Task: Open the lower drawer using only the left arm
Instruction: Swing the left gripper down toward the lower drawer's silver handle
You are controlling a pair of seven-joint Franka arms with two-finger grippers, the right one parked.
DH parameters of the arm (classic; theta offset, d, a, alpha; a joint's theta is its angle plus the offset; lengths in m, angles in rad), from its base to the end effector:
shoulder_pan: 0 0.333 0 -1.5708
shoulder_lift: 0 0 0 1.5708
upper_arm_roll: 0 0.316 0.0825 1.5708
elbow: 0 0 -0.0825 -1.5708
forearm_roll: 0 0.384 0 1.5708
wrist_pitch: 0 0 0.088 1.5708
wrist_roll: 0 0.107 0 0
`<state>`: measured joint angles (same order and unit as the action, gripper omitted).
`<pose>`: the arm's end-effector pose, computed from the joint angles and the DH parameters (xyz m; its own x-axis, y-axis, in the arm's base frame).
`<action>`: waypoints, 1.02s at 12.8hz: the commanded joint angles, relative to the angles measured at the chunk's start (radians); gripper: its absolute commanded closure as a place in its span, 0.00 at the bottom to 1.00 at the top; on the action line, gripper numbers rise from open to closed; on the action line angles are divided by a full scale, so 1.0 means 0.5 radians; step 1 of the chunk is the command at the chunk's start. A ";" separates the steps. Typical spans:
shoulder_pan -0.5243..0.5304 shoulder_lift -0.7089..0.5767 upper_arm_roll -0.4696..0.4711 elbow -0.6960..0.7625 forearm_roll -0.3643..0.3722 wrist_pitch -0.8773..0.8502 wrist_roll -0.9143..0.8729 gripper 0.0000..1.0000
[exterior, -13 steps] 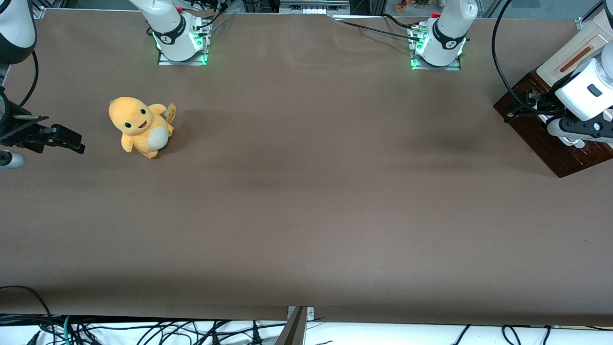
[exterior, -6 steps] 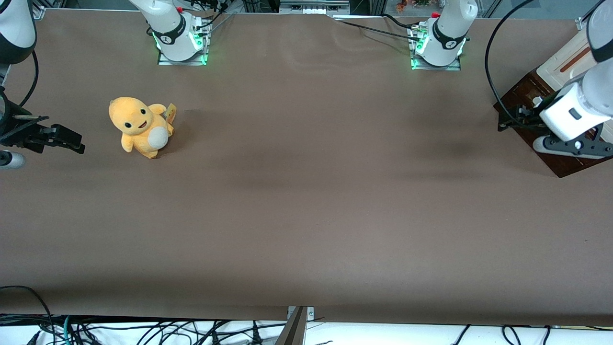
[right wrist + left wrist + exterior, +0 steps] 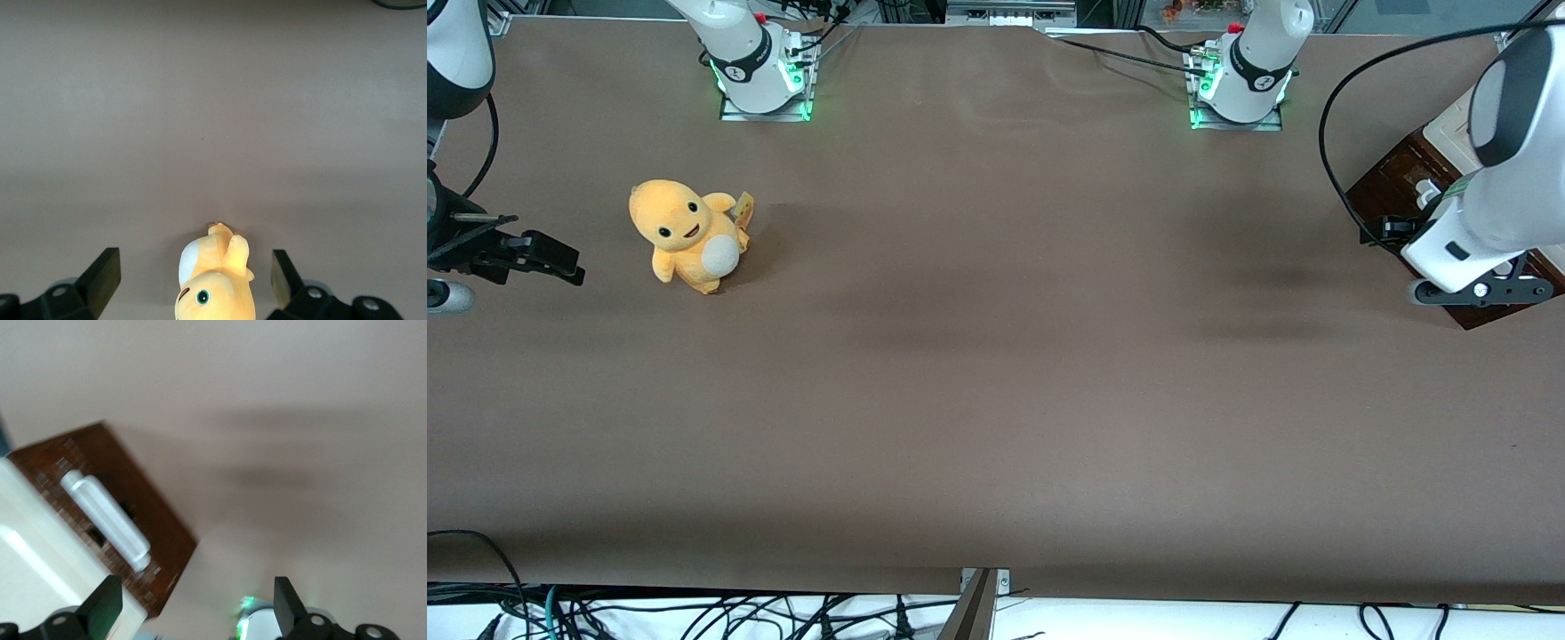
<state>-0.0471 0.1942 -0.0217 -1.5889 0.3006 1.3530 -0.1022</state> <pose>0.5724 -0.0019 0.4982 0.9214 0.0968 -0.3765 -0.0338 -0.9449 -0.3256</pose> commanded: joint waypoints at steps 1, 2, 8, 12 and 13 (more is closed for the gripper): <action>-0.028 0.096 -0.009 0.012 0.187 -0.135 -0.239 0.00; -0.019 0.124 -0.006 -0.006 0.190 -0.150 -0.319 0.00; -0.059 0.323 -0.015 -0.230 0.635 -0.221 -0.822 0.00; -0.224 0.544 -0.015 -0.503 0.923 -0.224 -1.534 0.00; -0.267 0.593 -0.015 -0.564 0.975 -0.224 -1.708 0.00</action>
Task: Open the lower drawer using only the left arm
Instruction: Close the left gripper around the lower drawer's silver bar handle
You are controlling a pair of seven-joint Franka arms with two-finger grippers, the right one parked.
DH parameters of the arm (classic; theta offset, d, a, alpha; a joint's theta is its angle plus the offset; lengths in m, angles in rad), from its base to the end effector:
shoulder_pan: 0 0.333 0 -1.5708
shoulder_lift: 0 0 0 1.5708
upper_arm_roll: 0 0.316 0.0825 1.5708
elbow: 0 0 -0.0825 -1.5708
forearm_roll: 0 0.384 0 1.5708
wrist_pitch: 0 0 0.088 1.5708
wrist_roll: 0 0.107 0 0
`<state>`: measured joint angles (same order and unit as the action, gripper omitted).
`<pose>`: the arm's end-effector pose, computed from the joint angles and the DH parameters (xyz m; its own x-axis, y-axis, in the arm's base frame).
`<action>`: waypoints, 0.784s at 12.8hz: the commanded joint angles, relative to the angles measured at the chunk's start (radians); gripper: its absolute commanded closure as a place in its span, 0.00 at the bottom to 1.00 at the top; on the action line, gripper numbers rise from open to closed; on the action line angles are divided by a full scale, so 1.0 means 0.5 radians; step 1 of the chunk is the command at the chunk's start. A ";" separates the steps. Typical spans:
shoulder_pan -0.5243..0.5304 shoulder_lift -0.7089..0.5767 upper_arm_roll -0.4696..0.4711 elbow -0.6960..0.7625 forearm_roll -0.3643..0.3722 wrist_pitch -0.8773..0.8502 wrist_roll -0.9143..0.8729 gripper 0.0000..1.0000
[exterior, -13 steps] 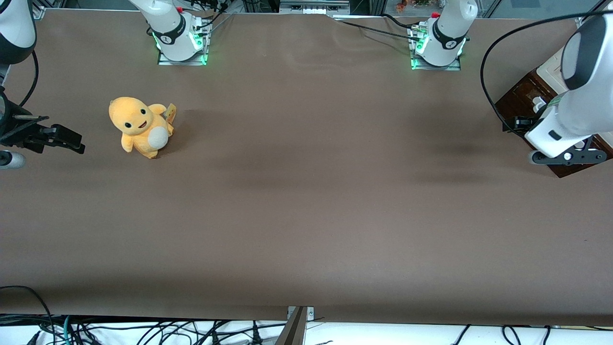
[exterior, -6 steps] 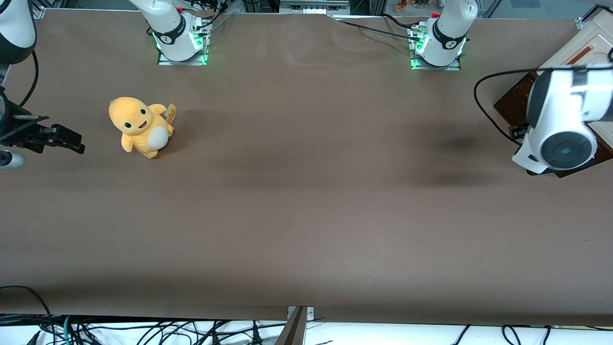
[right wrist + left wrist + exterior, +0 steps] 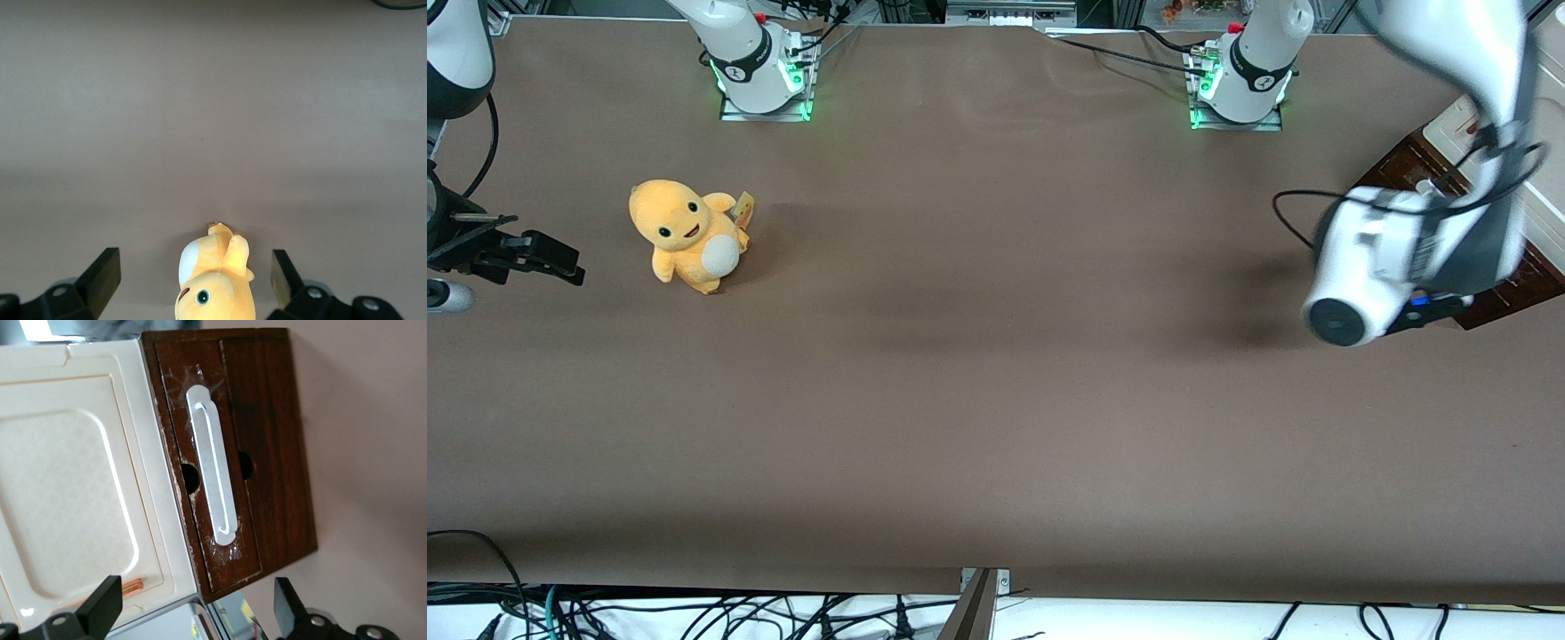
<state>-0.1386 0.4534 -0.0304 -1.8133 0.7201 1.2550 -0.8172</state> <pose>0.5433 -0.0053 0.2903 0.8087 0.5601 -0.1795 0.0696 -0.3942 -0.9164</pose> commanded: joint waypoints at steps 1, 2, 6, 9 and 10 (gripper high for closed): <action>-0.088 0.111 0.003 -0.171 0.210 -0.025 -0.371 0.00; -0.076 0.133 0.003 -0.226 0.298 -0.016 -0.390 0.00; 0.117 0.176 0.003 -0.410 0.535 0.146 -0.391 0.00; 0.280 0.188 0.003 -0.445 0.661 0.202 -0.397 0.05; 0.280 0.195 0.003 -0.469 0.661 0.226 -0.400 0.07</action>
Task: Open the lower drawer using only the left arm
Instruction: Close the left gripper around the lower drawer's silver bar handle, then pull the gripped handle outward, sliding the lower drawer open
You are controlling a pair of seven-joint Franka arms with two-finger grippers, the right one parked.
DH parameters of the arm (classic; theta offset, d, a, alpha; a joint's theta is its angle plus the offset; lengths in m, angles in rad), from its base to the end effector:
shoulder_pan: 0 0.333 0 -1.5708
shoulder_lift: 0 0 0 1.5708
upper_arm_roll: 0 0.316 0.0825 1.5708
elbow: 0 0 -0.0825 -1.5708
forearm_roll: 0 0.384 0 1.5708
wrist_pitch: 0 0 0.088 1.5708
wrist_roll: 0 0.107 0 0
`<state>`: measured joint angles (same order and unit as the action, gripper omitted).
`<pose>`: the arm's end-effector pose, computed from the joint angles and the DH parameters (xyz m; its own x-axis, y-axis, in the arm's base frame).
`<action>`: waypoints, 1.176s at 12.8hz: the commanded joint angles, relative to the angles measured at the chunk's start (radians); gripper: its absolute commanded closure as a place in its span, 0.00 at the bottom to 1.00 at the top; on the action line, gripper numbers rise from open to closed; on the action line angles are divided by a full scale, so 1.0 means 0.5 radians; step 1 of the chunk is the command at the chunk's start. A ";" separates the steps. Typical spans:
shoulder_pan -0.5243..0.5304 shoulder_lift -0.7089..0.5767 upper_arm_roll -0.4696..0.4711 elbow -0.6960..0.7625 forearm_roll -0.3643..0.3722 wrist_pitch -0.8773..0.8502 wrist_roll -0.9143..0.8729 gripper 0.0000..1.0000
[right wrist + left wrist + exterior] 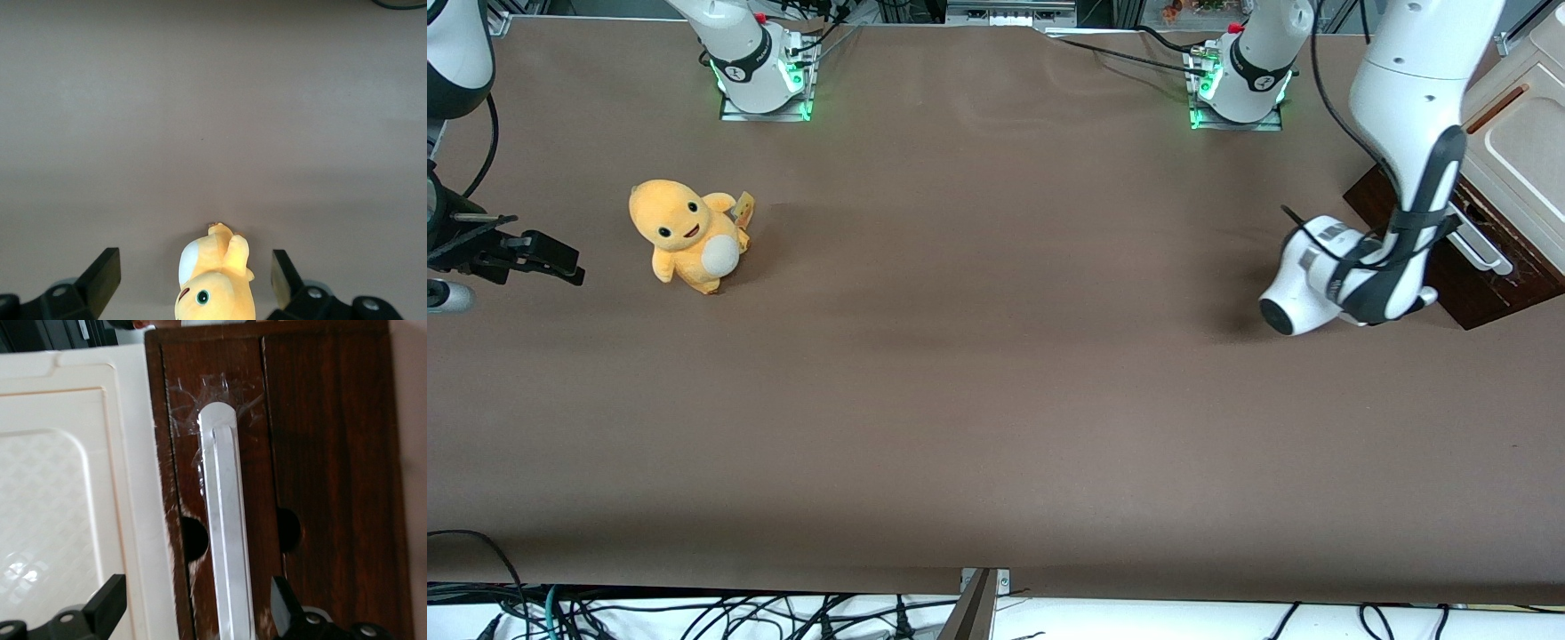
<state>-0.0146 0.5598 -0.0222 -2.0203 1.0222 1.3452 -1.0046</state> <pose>0.4934 0.0876 0.1879 0.8526 0.5132 -0.0988 -0.0370 -0.1292 -0.9909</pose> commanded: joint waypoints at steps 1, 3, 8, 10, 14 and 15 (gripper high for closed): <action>0.044 -0.012 -0.014 -0.058 0.060 0.052 -0.043 0.08; 0.087 -0.003 -0.014 -0.095 0.130 0.126 -0.077 0.16; 0.137 0.016 -0.014 -0.113 0.189 0.132 -0.129 0.52; 0.134 0.034 -0.014 -0.119 0.189 0.132 -0.141 0.60; 0.115 0.055 -0.014 -0.104 0.186 0.120 -0.209 0.83; 0.124 0.055 -0.014 -0.104 0.180 0.120 -0.212 0.85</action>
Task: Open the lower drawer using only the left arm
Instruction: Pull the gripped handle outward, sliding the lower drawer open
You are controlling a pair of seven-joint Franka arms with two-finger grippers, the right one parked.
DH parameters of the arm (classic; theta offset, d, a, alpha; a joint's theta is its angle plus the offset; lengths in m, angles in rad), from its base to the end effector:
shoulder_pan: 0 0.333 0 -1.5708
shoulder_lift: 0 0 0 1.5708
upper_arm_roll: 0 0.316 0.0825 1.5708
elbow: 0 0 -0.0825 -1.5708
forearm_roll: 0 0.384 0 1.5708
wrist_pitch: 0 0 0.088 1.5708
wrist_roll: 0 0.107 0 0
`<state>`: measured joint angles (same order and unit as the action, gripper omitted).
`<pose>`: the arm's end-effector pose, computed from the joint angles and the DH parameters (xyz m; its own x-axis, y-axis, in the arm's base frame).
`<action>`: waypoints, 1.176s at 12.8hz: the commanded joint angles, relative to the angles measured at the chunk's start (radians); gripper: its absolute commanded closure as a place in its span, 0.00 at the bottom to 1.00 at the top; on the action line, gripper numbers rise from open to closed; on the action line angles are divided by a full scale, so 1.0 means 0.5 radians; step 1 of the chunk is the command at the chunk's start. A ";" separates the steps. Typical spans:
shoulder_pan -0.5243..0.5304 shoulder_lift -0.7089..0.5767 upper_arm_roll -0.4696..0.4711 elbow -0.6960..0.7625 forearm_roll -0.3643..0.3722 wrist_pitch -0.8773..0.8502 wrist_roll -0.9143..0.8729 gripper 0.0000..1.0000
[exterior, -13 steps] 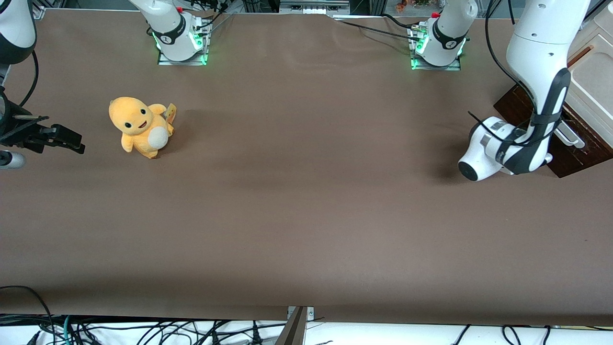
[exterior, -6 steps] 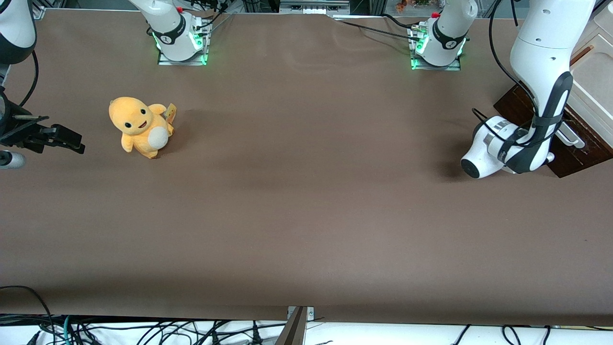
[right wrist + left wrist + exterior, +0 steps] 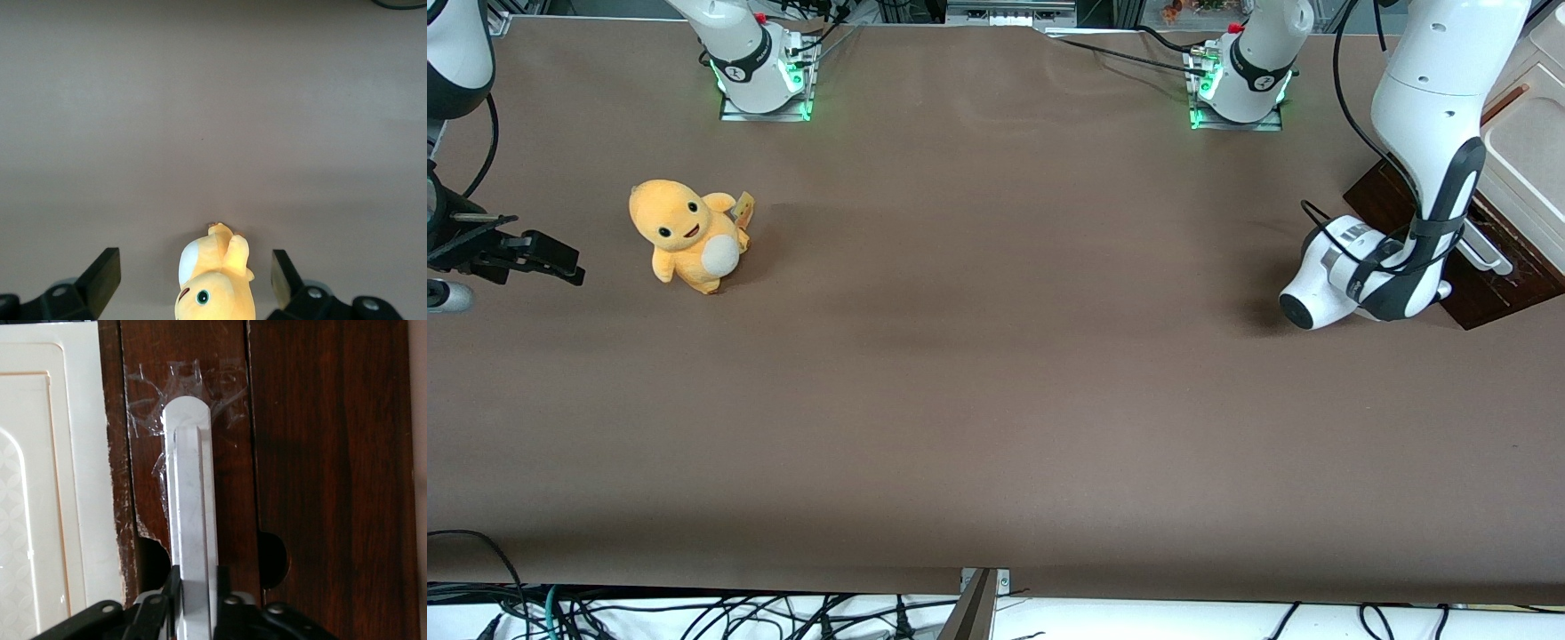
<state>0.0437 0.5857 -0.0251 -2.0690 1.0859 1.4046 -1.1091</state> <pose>0.4764 0.1148 0.1613 0.8640 0.5018 -0.0403 0.0060 -0.0903 -0.9959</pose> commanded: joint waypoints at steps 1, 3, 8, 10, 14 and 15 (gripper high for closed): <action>0.008 0.004 -0.008 -0.004 0.052 0.001 -0.003 0.87; 0.002 0.004 -0.008 -0.004 0.046 0.001 -0.003 0.88; -0.047 -0.003 -0.011 0.048 0.025 -0.045 0.018 0.88; -0.057 -0.003 -0.014 0.088 0.019 -0.054 0.021 0.88; -0.155 0.004 -0.014 0.217 -0.100 -0.079 0.162 0.90; -0.164 0.013 -0.014 0.293 -0.131 -0.115 0.238 0.90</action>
<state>0.0014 0.5865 -0.0316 -2.0216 1.0442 1.3920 -1.0930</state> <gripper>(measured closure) 0.815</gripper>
